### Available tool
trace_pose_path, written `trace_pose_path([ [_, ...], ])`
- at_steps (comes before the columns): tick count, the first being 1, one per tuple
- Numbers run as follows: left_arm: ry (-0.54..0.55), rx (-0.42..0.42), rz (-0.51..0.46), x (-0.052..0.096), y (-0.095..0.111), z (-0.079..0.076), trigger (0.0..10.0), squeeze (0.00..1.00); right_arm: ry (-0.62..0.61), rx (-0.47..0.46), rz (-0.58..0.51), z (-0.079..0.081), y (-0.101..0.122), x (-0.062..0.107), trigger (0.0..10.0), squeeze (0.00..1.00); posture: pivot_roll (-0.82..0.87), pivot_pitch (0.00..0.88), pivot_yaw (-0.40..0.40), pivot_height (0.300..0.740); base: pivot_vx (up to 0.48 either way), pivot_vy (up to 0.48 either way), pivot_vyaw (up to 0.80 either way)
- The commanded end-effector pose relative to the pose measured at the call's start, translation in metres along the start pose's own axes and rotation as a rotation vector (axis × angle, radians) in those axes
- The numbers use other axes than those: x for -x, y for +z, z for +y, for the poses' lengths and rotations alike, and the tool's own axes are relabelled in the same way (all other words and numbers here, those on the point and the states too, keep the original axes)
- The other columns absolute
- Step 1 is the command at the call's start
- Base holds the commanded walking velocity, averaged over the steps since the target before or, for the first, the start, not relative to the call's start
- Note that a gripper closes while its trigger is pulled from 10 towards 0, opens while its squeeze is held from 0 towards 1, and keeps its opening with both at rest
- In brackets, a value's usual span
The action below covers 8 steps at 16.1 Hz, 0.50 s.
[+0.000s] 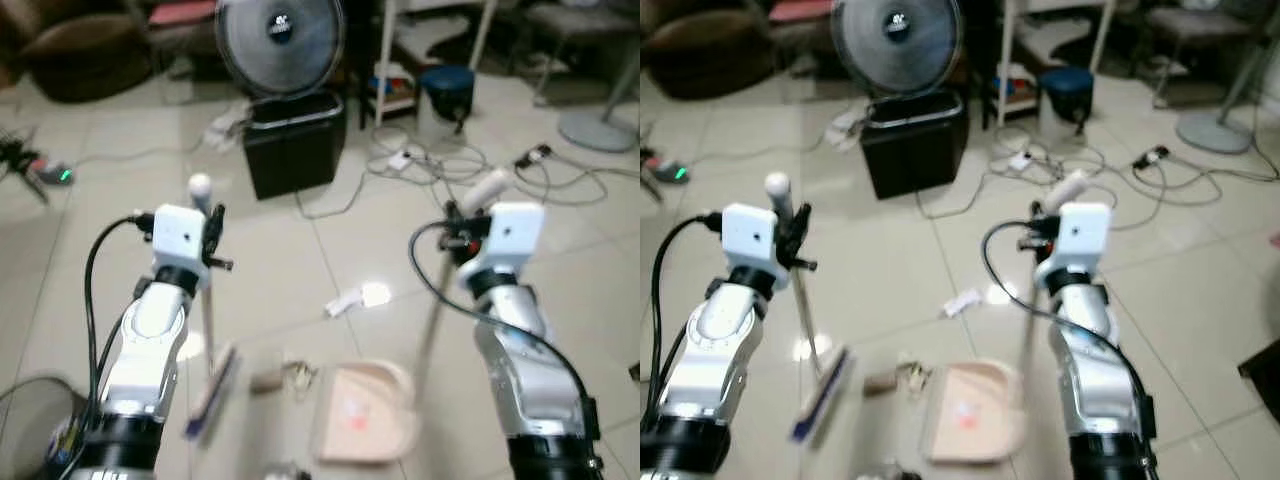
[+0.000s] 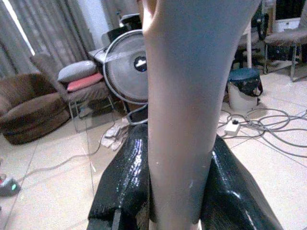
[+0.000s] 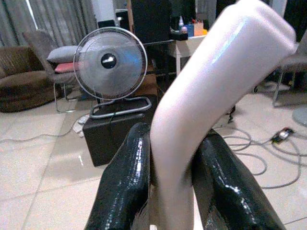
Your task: Sweep floor
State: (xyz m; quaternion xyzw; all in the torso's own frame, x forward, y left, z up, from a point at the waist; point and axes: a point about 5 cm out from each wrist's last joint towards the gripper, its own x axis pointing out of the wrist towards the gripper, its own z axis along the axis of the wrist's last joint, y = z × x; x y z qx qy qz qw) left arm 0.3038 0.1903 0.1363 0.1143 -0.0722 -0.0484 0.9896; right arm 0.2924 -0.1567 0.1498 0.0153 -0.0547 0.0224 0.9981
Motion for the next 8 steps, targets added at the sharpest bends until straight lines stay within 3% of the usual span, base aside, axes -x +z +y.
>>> trace_pose_path([
  [1, -0.012, -0.010, -0.058, -0.0045, 0.0114, -0.0041, 10.0, 0.00, -0.017, 0.009, -0.036, -0.0064, 0.0067, -0.0002, 10.0, 0.00, -0.01, 0.049, 0.065, 0.740, 0.435, 0.000, 0.00],
  [5, 0.014, -0.025, -0.058, -0.0047, 0.0104, -0.0009, 10.0, 0.00, -0.005, 0.002, -0.035, -0.0044, 0.0048, -0.0001, 10.0, 0.00, -0.01, 0.041, 0.063, 0.740, 0.433, 0.000, 0.00],
  [7, 0.018, -0.027, -0.056, -0.0041, 0.0099, -0.0005, 10.0, 0.00, -0.007, 0.054, -0.023, -0.0047, 0.0035, 0.0002, 10.0, 0.00, -0.01, 0.039, 0.062, 0.740, 0.437, 0.000, 0.00],
  [8, 0.018, -0.026, -0.056, -0.0038, 0.0097, -0.0005, 10.0, 0.00, -0.025, 0.054, -0.022, -0.0069, 0.0032, 0.0003, 10.0, 0.00, -0.01, 0.039, 0.062, 0.740, 0.439, 0.000, 0.80],
])
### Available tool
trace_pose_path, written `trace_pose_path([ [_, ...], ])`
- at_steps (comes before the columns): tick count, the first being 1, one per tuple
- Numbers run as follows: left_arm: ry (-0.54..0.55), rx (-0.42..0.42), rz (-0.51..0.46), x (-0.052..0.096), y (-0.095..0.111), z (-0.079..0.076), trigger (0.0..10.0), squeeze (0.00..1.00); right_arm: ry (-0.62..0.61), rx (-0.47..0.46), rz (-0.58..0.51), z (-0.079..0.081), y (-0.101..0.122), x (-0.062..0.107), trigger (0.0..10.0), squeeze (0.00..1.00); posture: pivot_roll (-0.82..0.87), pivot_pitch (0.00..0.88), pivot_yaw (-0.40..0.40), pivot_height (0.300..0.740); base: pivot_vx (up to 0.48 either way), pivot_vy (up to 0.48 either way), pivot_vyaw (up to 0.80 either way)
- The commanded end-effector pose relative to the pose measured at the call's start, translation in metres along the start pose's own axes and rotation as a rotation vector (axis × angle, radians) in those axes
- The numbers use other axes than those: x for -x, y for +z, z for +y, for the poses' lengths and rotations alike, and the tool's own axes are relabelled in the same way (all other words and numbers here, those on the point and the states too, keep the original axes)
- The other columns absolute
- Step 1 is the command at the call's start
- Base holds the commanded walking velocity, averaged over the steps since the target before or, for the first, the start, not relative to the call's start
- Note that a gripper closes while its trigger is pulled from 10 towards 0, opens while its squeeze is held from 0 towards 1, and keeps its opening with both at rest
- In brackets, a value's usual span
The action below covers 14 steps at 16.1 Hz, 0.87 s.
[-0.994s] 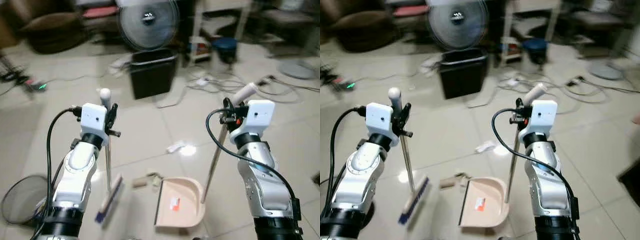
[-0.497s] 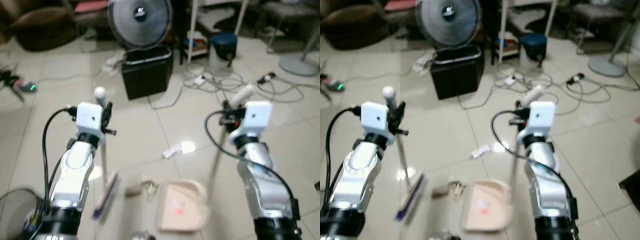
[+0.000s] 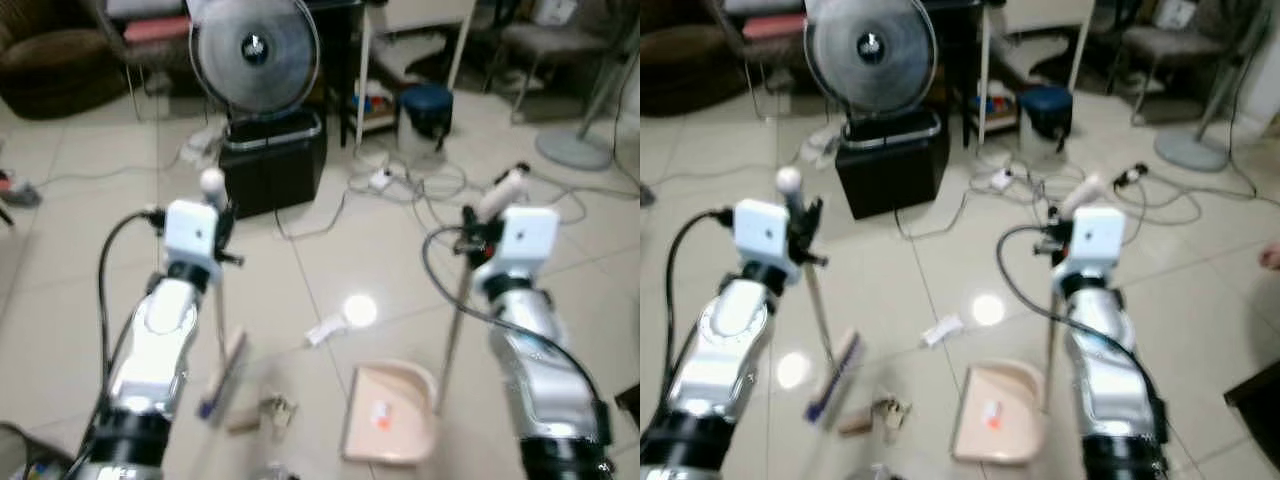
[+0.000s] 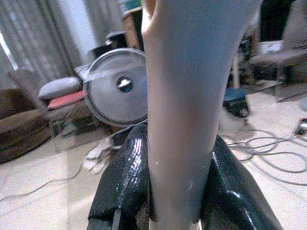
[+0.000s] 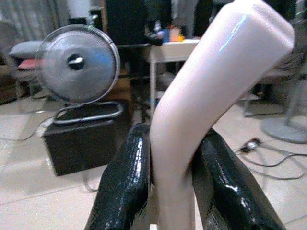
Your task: Sweep floor
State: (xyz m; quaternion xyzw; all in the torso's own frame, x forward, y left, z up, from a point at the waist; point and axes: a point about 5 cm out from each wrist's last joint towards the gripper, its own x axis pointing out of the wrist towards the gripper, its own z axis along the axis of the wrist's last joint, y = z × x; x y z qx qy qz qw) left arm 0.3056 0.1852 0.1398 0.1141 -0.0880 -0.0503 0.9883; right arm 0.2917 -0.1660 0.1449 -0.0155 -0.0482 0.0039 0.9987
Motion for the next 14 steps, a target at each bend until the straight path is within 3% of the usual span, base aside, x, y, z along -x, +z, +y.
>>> trace_pose_path([
  [1, 0.016, -0.023, -0.023, 0.000, 0.005, 0.003, 10.0, 0.00, -0.003, -0.042, -0.045, 0.000, 0.008, 0.000, 10.0, 0.00, -0.01, 0.042, 0.061, 0.740, 0.431, 0.000, 0.00],
  [4, 0.009, -0.002, -0.019, 0.002, 0.003, 0.003, 10.0, 0.00, 0.000, -0.038, -0.025, -0.001, 0.003, 0.002, 10.0, 0.00, -0.01, 0.049, 0.060, 0.740, 0.136, 0.000, 0.00],
  [6, 0.004, -0.032, -0.001, 0.003, 0.000, 0.005, 10.0, 0.00, 0.008, -0.032, -0.023, 0.000, 0.001, 0.004, 10.0, 0.00, -0.01, 0.062, 0.060, 0.740, 0.000, 0.000, 0.00],
  [11, 0.059, -0.054, -0.001, 0.000, -0.006, 0.013, 10.0, 0.00, -0.022, 0.060, -0.069, -0.009, -0.002, 0.002, 10.0, 0.00, 0.01, 0.123, 0.064, 0.740, 0.000, 0.000, 0.00],
  [14, 0.097, 0.028, -0.031, -0.004, -0.007, 0.012, 10.0, 0.00, -0.061, 0.080, -0.114, -0.020, -0.005, -0.001, 10.0, 0.00, 0.02, 0.173, 0.069, 0.740, 0.000, 0.000, 0.00],
])
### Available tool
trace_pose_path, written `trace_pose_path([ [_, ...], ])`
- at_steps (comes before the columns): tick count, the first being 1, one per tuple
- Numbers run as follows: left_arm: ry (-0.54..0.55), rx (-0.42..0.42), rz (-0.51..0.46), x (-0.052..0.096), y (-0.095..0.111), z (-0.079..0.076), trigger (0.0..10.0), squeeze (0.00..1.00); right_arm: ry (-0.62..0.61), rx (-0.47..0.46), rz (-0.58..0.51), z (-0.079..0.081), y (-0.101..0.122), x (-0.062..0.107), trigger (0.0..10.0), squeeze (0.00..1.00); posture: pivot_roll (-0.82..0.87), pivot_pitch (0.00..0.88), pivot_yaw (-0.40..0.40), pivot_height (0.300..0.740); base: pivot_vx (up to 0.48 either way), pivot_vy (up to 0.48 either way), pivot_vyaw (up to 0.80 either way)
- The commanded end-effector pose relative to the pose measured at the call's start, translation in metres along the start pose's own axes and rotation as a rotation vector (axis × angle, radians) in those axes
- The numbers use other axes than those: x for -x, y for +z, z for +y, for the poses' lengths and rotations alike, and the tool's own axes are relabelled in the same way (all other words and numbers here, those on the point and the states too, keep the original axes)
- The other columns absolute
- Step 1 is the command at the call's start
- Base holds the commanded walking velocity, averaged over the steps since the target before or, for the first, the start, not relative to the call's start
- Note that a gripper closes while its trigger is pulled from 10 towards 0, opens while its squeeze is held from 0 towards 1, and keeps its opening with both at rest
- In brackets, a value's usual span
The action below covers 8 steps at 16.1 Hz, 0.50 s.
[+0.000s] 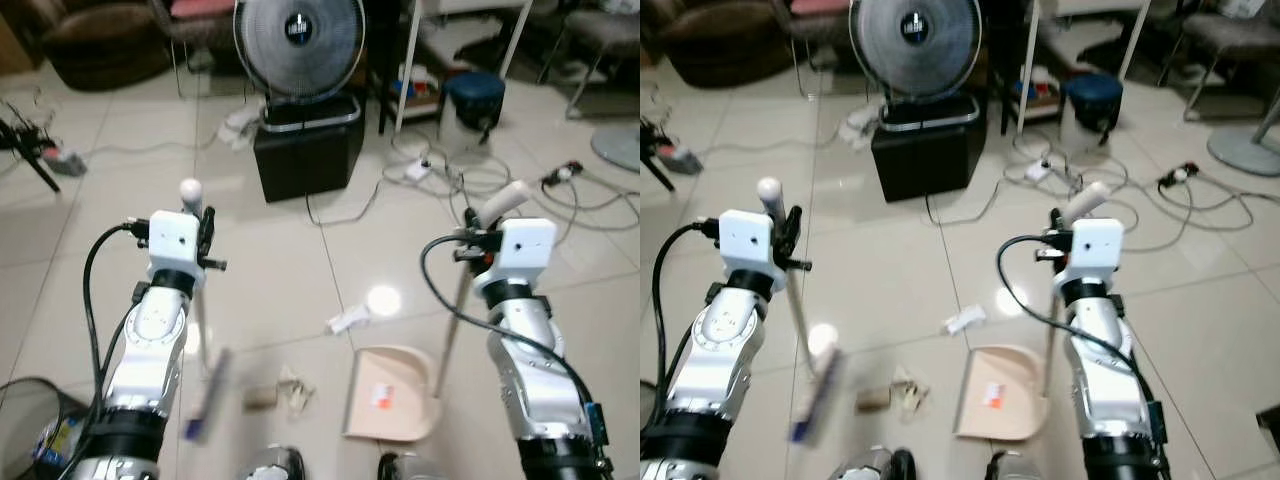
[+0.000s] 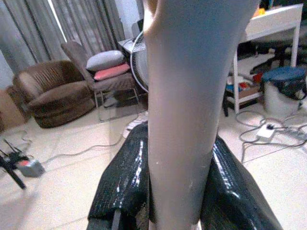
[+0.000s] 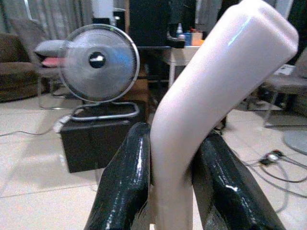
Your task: Sweep floor
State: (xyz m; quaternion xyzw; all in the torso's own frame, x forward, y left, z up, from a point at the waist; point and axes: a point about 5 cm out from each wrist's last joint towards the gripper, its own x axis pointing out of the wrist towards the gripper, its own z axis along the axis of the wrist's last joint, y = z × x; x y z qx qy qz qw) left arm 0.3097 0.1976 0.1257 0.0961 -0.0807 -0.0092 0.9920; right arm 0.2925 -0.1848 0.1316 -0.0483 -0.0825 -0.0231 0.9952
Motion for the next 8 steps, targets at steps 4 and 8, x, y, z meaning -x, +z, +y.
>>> trace_pose_path([
  [4, 0.057, 0.027, -0.149, -0.010, 0.014, -0.003, 10.0, 0.00, 0.005, 0.083, -0.100, -0.004, -0.004, -0.013, 10.0, 0.00, 0.05, 0.283, 0.060, 0.740, 0.000, 0.000, 0.00],
  [8, 0.093, 0.014, -0.177, -0.011, 0.015, -0.002, 10.0, 0.00, 0.055, 0.130, -0.162, 0.002, -0.004, -0.024, 10.0, 0.00, 0.06, 0.347, 0.055, 0.740, 0.000, 0.000, 0.00],
])
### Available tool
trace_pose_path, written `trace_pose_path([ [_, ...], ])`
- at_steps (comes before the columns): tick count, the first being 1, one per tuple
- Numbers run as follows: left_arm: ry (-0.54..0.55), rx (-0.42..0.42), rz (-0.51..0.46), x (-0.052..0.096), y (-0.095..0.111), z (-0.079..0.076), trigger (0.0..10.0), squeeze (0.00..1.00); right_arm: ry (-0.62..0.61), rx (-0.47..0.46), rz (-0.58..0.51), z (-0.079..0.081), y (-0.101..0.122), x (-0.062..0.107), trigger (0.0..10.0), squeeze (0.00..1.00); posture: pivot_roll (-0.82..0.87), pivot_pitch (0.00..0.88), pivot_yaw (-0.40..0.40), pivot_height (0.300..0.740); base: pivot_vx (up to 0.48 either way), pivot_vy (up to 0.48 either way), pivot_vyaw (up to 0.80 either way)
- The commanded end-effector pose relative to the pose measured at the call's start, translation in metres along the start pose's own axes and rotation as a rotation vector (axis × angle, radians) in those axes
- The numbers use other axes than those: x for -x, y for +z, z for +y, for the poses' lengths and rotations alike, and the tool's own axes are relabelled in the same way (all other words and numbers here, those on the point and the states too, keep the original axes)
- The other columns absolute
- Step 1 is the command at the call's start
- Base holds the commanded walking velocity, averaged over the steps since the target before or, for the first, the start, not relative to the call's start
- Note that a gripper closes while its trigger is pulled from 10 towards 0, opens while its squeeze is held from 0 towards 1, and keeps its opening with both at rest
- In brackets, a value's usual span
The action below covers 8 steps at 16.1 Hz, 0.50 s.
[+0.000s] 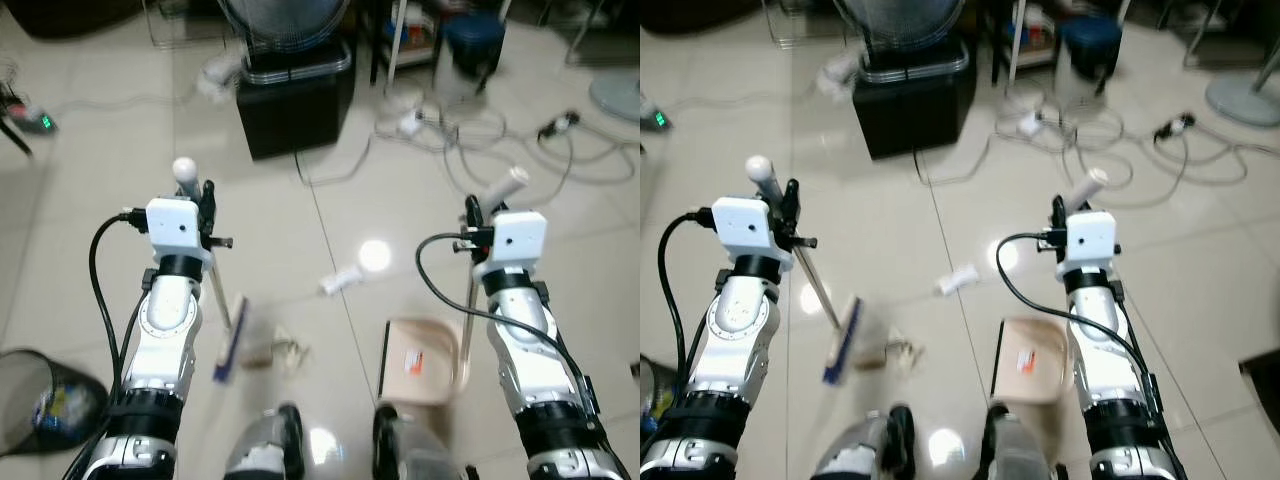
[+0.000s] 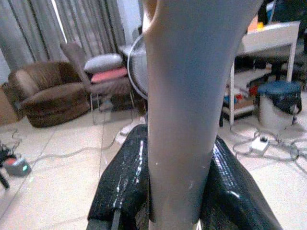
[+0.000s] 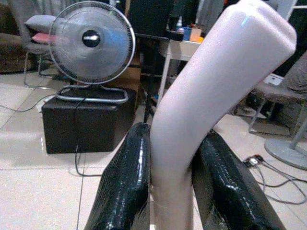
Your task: Sweep floor
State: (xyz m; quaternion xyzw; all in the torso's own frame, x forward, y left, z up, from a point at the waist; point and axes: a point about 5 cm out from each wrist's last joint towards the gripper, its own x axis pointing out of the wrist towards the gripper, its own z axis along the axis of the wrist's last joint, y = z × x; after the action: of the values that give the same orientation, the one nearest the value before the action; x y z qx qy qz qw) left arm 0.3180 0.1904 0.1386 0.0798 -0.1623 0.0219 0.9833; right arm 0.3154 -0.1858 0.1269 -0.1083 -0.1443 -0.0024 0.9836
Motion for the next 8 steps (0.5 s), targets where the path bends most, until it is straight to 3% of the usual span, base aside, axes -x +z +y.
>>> trace_pose_path([
  [1, 0.005, -0.006, -0.020, -0.001, 0.000, -0.001, 10.0, 0.00, 0.019, 0.028, -0.046, 0.003, 0.003, -0.006, 10.0, 0.00, 0.07, 0.365, 0.053, 0.740, 0.000, 0.000, 0.00],
  [2, -0.003, 0.000, -0.021, 0.000, -0.002, -0.006, 10.0, 0.00, 0.041, 0.034, -0.067, 0.007, 0.001, -0.012, 10.0, 0.00, 0.07, 0.376, 0.050, 0.740, 0.000, 0.000, 0.00],
  [5, -0.006, 0.019, -0.019, 0.003, -0.005, -0.013, 10.0, 0.00, 0.070, -0.071, -0.096, 0.020, 0.004, -0.019, 10.0, 0.00, 0.08, 0.401, 0.049, 0.740, 0.000, 0.000, 0.00],
  [8, -0.015, 0.046, -0.024, 0.007, -0.007, -0.021, 10.0, 0.00, 0.193, -0.064, -0.112, 0.055, -0.002, -0.010, 10.0, 0.00, 0.09, 0.416, 0.039, 0.740, 0.000, 0.000, 0.00],
])
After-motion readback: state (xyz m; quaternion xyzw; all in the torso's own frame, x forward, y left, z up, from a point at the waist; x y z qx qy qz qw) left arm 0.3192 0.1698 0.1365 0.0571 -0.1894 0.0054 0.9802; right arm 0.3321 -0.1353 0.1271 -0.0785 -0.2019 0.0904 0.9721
